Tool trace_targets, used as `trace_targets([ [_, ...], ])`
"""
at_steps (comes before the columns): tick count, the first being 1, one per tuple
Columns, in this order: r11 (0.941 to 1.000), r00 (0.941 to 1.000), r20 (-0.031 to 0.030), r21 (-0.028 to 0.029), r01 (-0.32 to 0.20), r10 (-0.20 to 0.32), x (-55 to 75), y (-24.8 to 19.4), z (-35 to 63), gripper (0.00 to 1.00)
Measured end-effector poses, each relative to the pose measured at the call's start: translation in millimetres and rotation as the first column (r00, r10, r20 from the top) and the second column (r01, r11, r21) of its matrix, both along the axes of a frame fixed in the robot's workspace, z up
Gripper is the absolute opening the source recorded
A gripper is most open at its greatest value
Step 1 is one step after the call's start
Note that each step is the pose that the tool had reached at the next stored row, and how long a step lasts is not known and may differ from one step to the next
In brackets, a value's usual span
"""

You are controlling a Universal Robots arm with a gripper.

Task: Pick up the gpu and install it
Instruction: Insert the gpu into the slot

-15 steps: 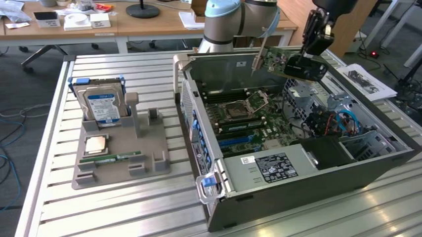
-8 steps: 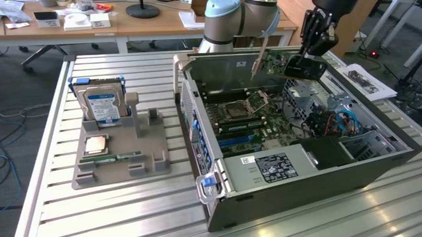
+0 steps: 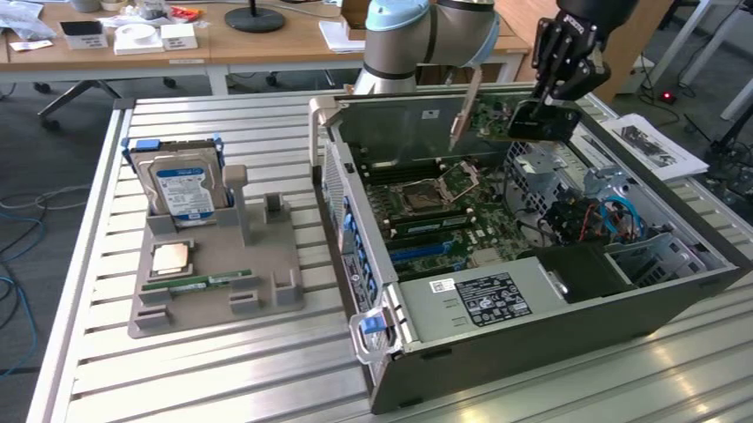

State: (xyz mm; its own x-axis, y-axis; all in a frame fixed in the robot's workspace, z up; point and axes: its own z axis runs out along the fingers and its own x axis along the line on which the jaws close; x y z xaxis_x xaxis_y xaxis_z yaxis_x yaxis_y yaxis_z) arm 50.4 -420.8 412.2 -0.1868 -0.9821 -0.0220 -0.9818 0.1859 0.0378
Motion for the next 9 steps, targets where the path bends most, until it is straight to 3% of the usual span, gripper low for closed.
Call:
trace_targets([
  [5, 0.9968, 0.9968, -0.0001, -0.0001, -0.080, 0.080, 0.0, 0.0, -0.3, 0.27],
  [9, 0.9964, 0.9964, -0.0001, -0.0001, -0.084, 0.084, 0.0, 0.0, -0.4, 0.27],
])
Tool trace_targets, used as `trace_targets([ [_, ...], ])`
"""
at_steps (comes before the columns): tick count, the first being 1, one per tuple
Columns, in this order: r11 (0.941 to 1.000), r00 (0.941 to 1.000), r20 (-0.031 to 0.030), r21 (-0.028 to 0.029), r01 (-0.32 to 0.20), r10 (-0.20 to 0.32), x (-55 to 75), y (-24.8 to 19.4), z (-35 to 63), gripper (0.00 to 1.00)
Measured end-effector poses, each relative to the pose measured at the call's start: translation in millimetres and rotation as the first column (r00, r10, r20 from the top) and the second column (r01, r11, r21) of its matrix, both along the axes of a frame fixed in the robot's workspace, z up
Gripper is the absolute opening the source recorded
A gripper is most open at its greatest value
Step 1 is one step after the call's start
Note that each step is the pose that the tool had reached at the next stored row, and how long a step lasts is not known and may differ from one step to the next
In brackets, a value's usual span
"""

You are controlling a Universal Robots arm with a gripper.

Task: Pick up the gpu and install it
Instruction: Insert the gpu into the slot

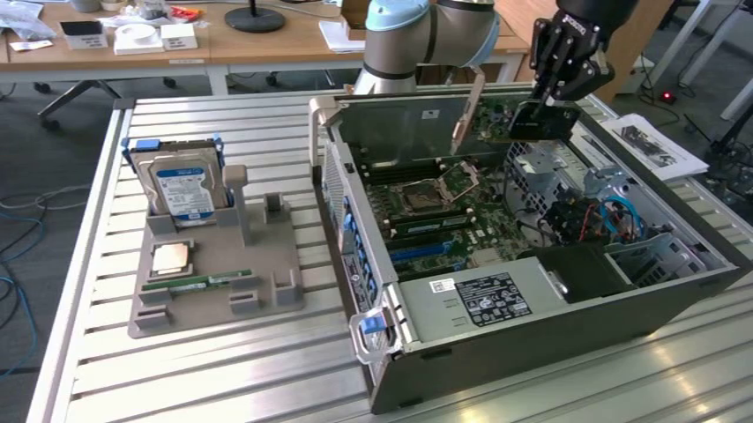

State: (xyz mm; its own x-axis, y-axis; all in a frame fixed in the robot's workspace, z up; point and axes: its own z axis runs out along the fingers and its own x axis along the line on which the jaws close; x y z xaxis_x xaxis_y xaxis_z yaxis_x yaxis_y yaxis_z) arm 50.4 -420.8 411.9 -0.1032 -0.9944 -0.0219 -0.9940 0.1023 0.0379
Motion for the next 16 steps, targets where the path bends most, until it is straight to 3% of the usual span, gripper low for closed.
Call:
trace_targets([
  [6, 1.0000, 1.0000, 0.0026, 0.0002, -0.005, 0.005, -0.1, 0.0, -0.4, 0.27],
  [16, 0.9996, 0.9993, 0.0252, -0.0004, -0.029, 0.029, -1.1, 0.0, -2.0, 0.27],
])
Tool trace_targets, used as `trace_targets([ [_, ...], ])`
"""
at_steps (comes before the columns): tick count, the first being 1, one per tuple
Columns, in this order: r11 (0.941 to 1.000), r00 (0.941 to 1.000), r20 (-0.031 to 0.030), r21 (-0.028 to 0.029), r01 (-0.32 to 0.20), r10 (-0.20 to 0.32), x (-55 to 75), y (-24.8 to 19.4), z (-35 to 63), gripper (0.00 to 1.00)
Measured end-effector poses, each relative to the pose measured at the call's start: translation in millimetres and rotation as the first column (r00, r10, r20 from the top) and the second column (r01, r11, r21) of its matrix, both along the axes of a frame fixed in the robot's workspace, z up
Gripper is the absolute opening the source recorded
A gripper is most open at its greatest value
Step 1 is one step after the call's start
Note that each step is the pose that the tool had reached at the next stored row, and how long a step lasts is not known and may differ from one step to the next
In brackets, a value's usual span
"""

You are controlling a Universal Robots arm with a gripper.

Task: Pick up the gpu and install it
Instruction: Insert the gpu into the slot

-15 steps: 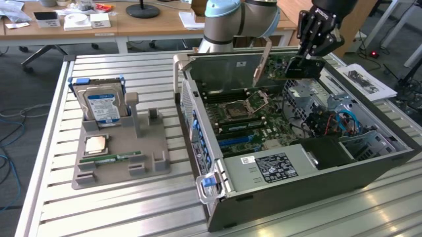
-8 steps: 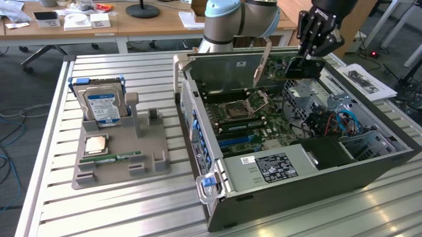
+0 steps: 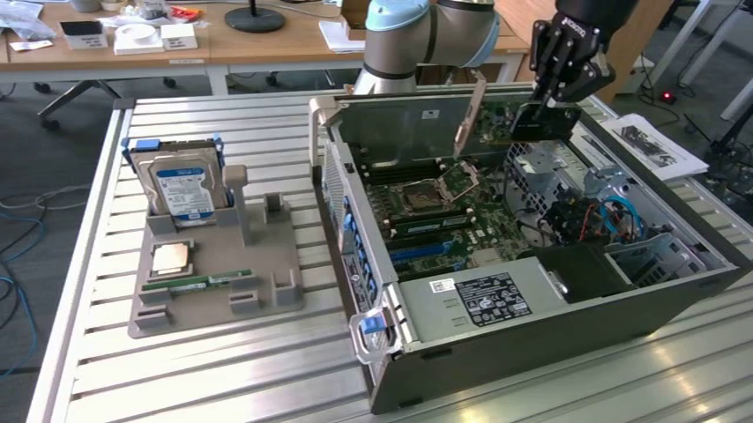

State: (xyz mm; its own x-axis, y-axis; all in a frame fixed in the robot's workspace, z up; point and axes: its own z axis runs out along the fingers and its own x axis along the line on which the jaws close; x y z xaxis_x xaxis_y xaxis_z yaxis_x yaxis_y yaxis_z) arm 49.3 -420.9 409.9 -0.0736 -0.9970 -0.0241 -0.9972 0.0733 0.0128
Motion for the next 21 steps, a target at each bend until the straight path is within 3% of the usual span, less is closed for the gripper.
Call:
trace_targets([
  [21, 1.0000, 1.0000, 0.0043, 0.0000, -0.002, 0.002, -0.1, 0.0, -4.9, 0.27],
])
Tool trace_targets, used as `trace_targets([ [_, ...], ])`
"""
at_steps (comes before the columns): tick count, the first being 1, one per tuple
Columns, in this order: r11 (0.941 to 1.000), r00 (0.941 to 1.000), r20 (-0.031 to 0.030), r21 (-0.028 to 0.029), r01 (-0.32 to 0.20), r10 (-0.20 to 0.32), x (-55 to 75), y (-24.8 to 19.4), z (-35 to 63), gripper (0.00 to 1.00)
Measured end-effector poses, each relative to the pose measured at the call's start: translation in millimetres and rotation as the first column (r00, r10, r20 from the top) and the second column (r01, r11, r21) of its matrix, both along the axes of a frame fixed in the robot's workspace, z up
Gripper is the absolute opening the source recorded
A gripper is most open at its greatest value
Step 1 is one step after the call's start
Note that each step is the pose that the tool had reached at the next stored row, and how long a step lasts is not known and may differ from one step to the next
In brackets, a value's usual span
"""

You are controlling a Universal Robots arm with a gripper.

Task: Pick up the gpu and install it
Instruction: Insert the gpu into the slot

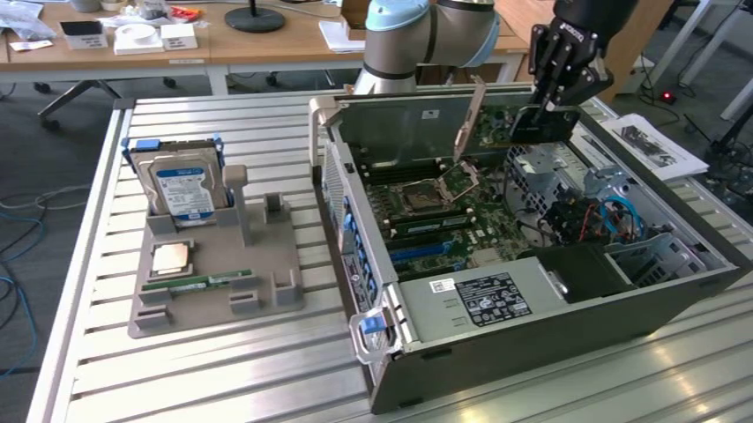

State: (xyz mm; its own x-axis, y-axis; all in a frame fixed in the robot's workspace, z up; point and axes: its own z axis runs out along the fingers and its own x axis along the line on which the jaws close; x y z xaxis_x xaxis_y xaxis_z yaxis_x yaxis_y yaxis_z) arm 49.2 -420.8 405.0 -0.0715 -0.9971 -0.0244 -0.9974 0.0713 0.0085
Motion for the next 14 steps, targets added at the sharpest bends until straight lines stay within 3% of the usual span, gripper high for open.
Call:
trace_targets([
  [11, 1.0000, 1.0000, 0.0000, 0.0000, 0.000, 0.000, 0.0, 0.0, -3.4, 0.27],
  [12, 1.0000, 1.0000, 0.0032, 0.0001, -0.001, 0.001, -0.3, 0.0, -9.4, 0.27],
  [14, 1.0000, 0.9999, 0.0116, 0.0001, -0.003, 0.003, -0.9, 0.0, -10.9, 0.27],
])
